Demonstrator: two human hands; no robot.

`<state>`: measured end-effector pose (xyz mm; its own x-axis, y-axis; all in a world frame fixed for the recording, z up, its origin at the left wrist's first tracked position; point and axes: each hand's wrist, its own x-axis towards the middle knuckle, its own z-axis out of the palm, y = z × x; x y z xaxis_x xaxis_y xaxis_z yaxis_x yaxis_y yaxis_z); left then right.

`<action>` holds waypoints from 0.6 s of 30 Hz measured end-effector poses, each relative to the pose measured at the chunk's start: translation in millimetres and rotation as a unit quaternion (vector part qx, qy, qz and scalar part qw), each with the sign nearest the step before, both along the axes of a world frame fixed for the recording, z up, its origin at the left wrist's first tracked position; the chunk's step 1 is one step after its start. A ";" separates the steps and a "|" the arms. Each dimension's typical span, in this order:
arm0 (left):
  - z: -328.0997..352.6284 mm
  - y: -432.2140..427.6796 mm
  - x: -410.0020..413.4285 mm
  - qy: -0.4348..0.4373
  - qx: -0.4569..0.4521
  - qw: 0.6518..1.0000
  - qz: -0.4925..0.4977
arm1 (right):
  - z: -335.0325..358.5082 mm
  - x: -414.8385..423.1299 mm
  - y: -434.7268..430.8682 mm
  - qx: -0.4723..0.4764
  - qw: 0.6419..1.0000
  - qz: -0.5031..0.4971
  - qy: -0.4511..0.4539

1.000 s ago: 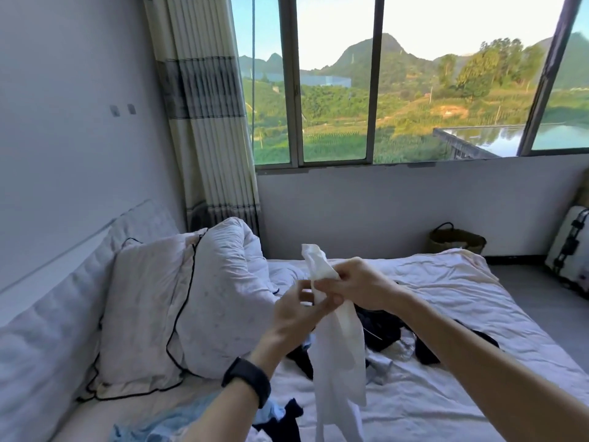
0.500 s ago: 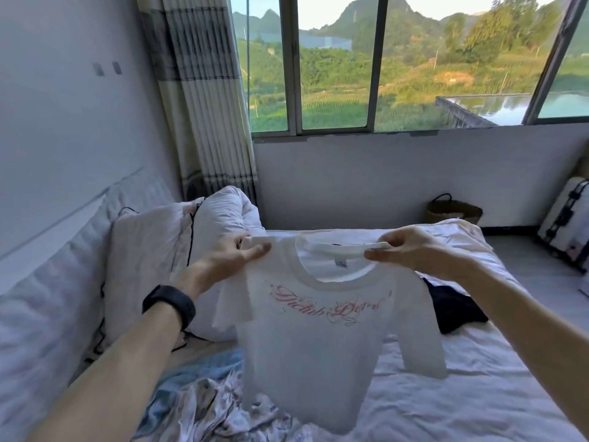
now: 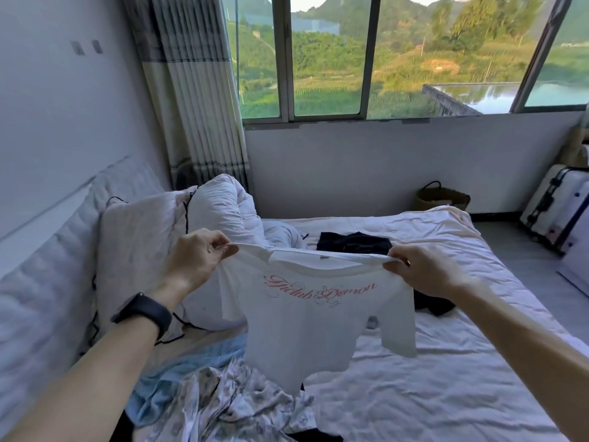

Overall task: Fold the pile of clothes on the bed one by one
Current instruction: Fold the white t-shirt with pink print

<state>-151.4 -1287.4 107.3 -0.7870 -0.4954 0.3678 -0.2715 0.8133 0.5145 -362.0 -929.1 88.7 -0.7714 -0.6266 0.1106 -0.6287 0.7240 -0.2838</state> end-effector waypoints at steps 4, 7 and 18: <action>-40.5 2.3 -4.5 0.007 0.064 0.997 0.048 | -15.7 26.6 -4.6 -0.112 0.978 -0.098 -0.146; -69.1 17.5 -16.7 0.012 0.186 0.981 0.054 | -26.7 38.8 0.7 -0.170 0.945 -0.111 -0.255; -126.7 89.6 45.1 -0.028 -0.266 0.962 -0.045 | -83.4 54.1 116.1 -0.193 0.969 -0.107 -0.109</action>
<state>-106.2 -1197.9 -19.4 -0.8437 -0.1778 0.5064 -0.2037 0.9790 0.0044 -307.9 -813.0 5.3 -0.9107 -0.3936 0.1254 -0.3706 0.6445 -0.6687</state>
